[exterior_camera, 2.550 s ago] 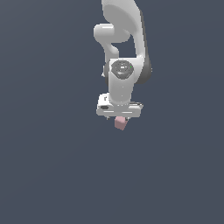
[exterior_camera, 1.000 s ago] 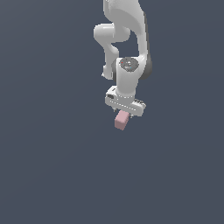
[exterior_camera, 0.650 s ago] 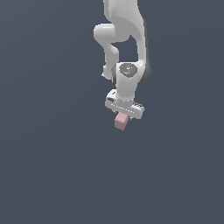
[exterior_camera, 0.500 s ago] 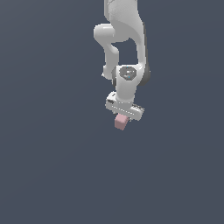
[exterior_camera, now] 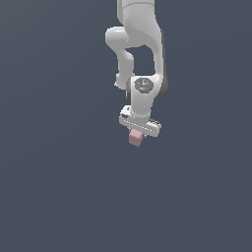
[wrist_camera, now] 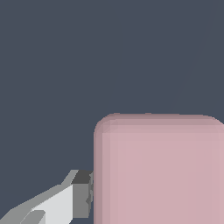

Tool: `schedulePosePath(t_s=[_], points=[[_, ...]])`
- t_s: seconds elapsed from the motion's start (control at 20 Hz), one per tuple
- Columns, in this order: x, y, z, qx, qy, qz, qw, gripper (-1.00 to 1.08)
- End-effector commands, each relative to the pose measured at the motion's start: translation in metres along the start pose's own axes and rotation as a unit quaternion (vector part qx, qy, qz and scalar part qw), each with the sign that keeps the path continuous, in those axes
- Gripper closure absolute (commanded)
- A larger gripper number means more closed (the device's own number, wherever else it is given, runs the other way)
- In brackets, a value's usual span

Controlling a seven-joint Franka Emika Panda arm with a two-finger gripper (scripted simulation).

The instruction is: Pick up the object and move it to a goal position.

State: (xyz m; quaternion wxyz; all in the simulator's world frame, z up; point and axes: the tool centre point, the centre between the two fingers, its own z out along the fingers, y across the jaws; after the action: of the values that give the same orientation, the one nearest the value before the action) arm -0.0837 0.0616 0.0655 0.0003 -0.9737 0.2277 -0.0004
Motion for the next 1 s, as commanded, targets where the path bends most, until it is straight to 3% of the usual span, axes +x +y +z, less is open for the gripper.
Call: schedulePosePath(t_s=[0.0,0.5,0.95], points=[[0.000,0.001,0.001,0.000,0.000,0.000,1.0000,1.08],[0.000,0.001,-0.006,0.000,0.000,0.000,1.0000,1.08],[-0.004,0.004,-0.049,0.000,0.000,0.000,1.0000,1.08]])
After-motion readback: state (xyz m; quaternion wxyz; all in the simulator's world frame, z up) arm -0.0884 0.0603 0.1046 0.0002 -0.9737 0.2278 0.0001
